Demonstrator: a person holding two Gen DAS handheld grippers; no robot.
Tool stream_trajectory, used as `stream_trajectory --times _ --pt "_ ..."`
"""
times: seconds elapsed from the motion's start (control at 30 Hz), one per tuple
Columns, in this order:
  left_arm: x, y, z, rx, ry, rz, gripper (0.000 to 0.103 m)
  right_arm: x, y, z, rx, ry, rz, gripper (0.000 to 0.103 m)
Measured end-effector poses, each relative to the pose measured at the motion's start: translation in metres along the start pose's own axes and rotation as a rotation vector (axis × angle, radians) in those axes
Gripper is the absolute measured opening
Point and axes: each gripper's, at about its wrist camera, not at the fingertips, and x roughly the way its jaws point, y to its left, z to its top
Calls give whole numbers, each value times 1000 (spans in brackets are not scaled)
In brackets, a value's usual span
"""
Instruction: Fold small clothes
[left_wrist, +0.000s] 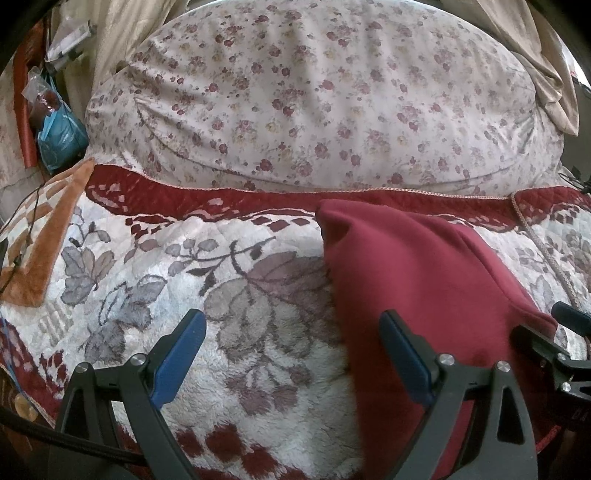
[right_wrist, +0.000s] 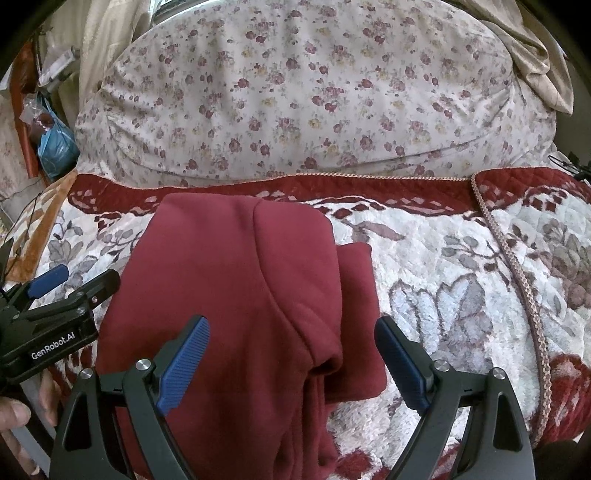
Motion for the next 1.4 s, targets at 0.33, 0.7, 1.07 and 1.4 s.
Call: stream_trajectory --times 0.33,0.7,1.07,1.4 --pt "1 1 1 3 -1 0 94 2 1 -2 -1 6 3 94" --pt "1 1 -1 4 0 0 94 4 2 -3 -8 15 8 94" --pt "1 1 -1 4 0 1 94 5 2 -3 -11 21 11 94" --pt "1 0 0 4 0 -1 94 6 3 -3 -11 23 9 94"
